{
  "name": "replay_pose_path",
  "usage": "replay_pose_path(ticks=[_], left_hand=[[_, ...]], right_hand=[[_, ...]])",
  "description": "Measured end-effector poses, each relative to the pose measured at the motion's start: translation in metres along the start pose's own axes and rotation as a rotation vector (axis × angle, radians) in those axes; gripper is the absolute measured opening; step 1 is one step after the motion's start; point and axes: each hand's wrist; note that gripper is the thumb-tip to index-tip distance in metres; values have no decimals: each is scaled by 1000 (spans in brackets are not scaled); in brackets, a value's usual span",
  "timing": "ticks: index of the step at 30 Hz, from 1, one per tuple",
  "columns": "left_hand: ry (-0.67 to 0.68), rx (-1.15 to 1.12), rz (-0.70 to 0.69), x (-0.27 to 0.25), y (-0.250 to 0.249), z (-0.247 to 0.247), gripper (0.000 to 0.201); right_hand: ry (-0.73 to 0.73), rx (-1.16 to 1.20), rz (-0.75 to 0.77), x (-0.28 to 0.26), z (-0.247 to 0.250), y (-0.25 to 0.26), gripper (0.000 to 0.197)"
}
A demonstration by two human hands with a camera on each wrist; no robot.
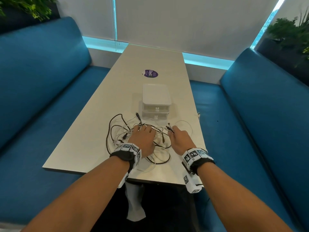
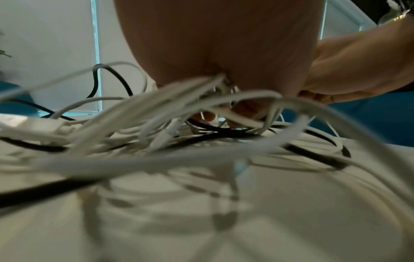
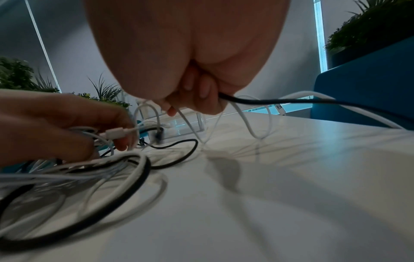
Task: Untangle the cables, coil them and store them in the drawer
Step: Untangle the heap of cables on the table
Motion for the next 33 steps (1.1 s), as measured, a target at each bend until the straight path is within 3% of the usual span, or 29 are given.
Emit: replay_pose_path(ticks=[5,7,11,15,21,25,27,30,33], left_hand=[[-36,-250,-24,3,-7,4,35],[-93,-273,-17,5,-9,6,24],[-137,-263,30,16,-11,7,7],[-49,-134,12,24,-7,-1,24],[-66,37,-10,23,-18,6,13],[-61,45,-27,21,-23,13,22],[-61,21,-31,18,-23,13,23],[-76,11,-34,13,-19,7,9],[-40,-29,-45,10,-12,2,19]], right_hand=[[-1,-38,-2,2,-2,-7,26],[-14,-51,-12,2,-1,-8,26],[-31,-75,-51,0,1,-9,27],[-41,-20,-104,2,7,-13,28],[-16,173,-46,3,14,-9,32],[59,115,46,1,9,5,28],[90,106,35,3,7,8,27],[107,57,0,6,9,3,24],[70,-57,-45,4,15,-6,23]])
Point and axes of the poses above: each hand's wrist, its own x-axis towards the middle knuckle, its own z-axis out of the back of the hand, y = z × x, and after that the axes turned 10 degrees about y, right-handed
